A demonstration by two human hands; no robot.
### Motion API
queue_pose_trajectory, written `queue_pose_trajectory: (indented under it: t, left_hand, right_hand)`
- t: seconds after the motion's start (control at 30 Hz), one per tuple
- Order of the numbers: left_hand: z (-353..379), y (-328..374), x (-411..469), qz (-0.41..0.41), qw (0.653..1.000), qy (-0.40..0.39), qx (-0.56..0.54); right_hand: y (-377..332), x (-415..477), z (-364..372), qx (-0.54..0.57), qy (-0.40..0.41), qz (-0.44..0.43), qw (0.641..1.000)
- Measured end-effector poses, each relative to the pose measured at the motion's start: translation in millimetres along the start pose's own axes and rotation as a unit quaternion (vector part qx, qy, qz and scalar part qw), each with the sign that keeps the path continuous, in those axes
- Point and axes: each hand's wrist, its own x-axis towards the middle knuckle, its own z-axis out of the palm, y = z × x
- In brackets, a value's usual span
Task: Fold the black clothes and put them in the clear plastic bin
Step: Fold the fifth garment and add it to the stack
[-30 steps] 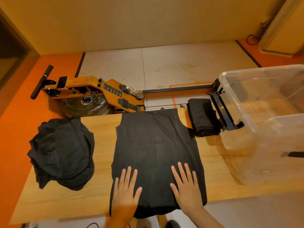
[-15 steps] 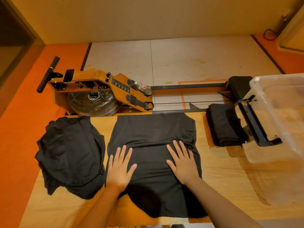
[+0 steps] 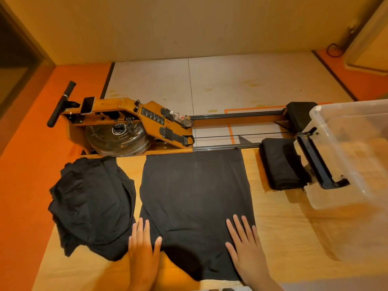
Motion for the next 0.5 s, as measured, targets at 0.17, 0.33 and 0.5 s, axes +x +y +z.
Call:
queue_pose_trajectory:
  t: [0.17,0.33,0.5]
  left_hand:
    - [-18.1,10.8,-15.9,-0.101,0.994,0.028,-0.032]
    - [-28.0,10.4,-24.5,-0.236,0.969,0.015,-0.072]
    - [-39.4,12.1,-30.5,-0.280,0.948,0.032,-0.146]
  right_hand:
    - [1.9,-3.8,-17.2,-0.002,0.043,0.052,0.998]
    - [12.7,-27.4,-27.6,0.009,0.058,0.149,0.987]
    - [9.9,-40.0,-28.9,0.022,0.043,0.171,0.984]
